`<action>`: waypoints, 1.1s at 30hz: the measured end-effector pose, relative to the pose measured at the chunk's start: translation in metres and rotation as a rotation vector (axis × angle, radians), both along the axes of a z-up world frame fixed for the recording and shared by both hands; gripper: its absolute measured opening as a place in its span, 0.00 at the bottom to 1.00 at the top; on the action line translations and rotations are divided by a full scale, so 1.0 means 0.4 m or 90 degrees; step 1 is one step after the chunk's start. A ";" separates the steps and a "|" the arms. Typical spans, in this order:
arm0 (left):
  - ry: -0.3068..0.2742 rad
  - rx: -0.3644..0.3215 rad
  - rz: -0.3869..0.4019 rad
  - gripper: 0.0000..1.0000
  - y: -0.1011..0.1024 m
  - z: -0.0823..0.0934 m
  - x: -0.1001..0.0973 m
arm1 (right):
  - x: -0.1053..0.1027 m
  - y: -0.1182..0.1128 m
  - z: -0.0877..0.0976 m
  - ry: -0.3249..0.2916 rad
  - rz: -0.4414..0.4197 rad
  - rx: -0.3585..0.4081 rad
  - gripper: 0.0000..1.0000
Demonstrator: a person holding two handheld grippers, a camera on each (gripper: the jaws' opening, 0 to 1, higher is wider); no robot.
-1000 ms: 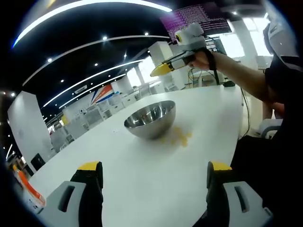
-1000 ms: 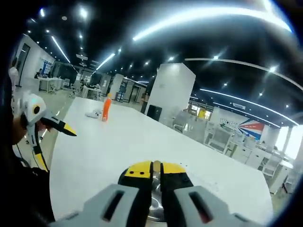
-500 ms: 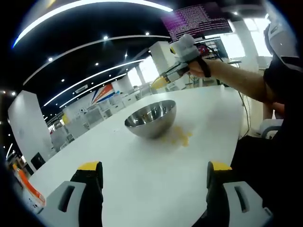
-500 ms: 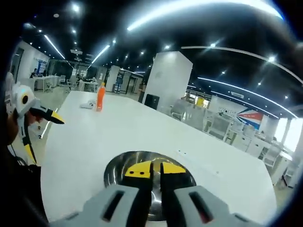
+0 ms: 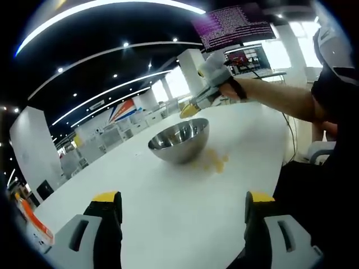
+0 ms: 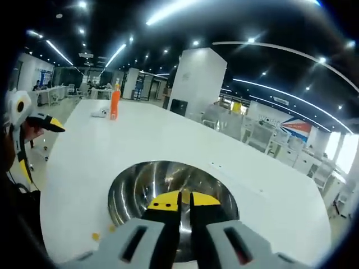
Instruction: Pick up the QQ candy scattered on the table and place it into the stainless steel bowl on the table
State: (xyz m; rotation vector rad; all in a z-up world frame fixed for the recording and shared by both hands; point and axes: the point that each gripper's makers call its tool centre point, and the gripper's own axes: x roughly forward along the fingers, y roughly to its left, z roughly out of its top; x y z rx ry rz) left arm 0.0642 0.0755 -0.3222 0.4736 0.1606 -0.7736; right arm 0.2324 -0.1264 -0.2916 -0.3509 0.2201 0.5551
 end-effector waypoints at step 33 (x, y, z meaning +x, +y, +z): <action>0.007 0.002 -0.005 0.90 0.001 -0.011 -0.008 | 0.016 -0.003 -0.105 0.055 -0.010 -0.046 0.07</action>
